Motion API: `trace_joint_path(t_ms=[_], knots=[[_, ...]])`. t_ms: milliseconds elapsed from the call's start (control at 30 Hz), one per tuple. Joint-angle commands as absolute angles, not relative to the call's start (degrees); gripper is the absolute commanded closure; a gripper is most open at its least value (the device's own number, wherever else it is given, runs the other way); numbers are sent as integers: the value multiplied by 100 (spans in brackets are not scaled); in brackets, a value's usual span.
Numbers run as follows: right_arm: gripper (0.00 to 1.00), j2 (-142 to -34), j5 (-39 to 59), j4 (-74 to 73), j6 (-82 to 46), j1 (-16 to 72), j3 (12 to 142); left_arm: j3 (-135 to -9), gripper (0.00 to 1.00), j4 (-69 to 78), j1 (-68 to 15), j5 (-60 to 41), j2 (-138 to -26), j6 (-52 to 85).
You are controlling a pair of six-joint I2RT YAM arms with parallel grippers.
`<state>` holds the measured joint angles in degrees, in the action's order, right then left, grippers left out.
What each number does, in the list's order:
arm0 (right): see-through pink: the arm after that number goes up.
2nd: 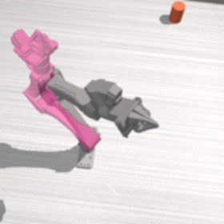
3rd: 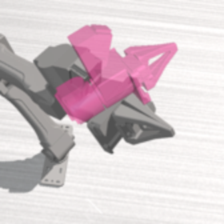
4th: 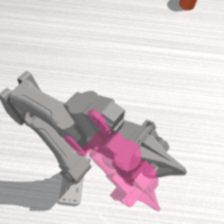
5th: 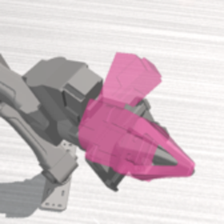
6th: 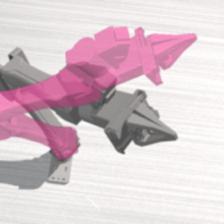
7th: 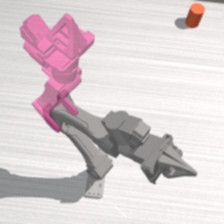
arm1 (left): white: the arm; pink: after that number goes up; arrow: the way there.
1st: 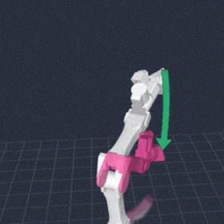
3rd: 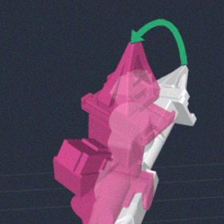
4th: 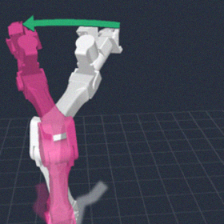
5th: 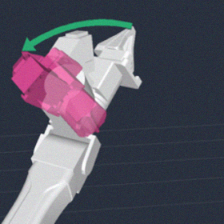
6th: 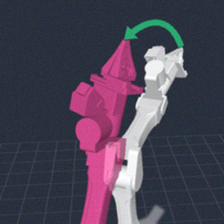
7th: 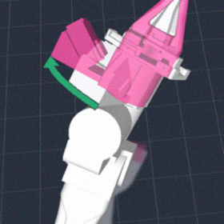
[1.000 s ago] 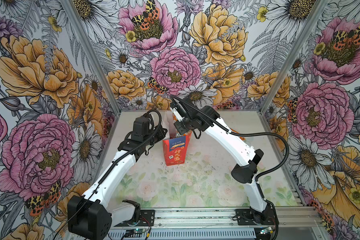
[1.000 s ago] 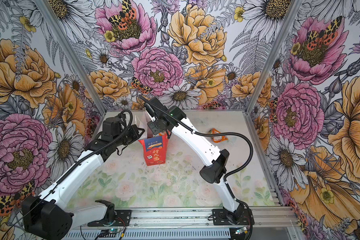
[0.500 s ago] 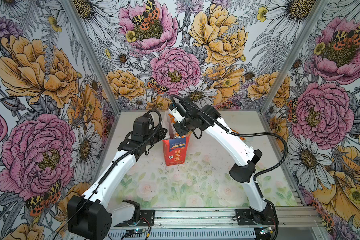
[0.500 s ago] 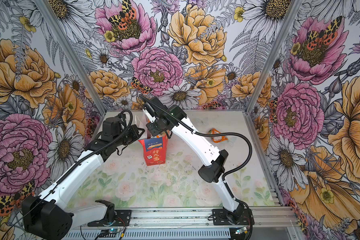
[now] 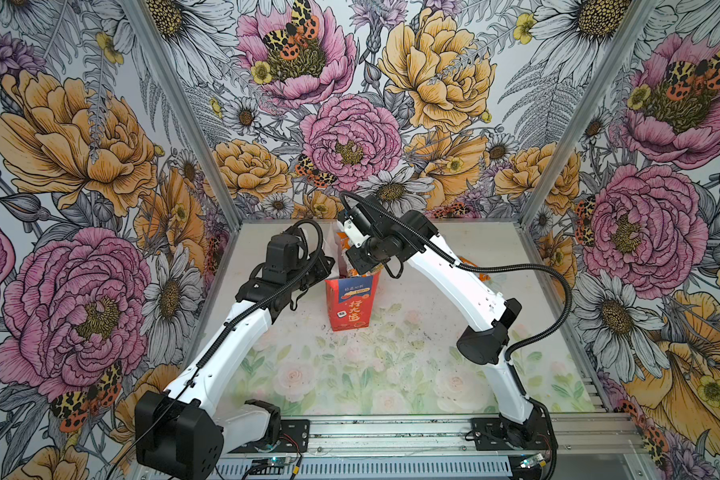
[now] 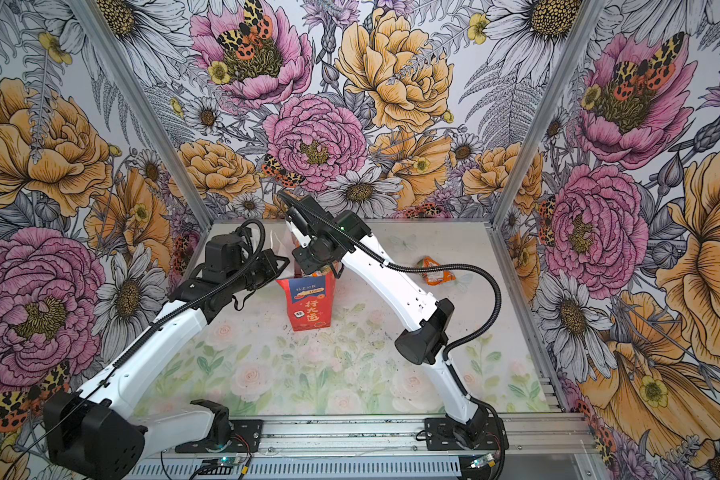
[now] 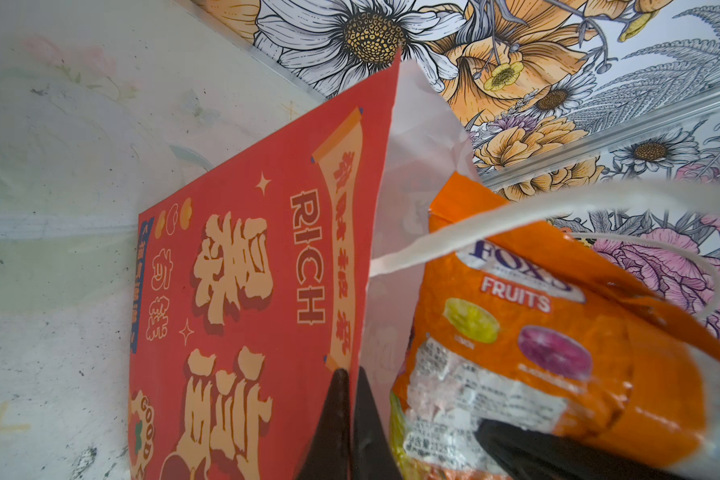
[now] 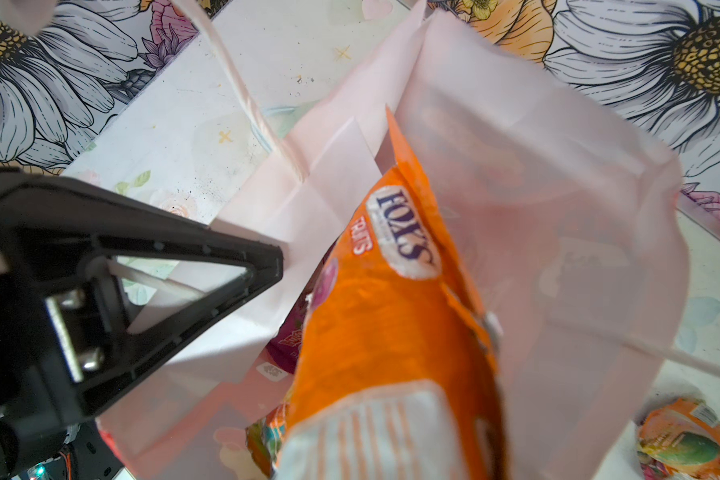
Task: Place the snacks into the paper bag
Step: 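Lower the packet into the red bag and open the right gripper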
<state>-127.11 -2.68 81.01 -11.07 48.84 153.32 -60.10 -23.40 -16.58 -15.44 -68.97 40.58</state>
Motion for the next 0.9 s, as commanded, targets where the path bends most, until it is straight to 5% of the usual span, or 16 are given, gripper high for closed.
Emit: trace_joint_path(t_ms=[0,400,867], knots=[[89,-12807,-217,8122,-1187,4931,15513,-5996,100,-1750,-1591,-1589,-6628,4104],[70,-12797,-338,8026,-1211,4926,15539,-5985,100,-1749,-1575,-1595,-6618,4106],[67,-12661,-352,7984,-1166,4929,15539,-5966,100,-1749,-1555,-1608,-6627,4109]])
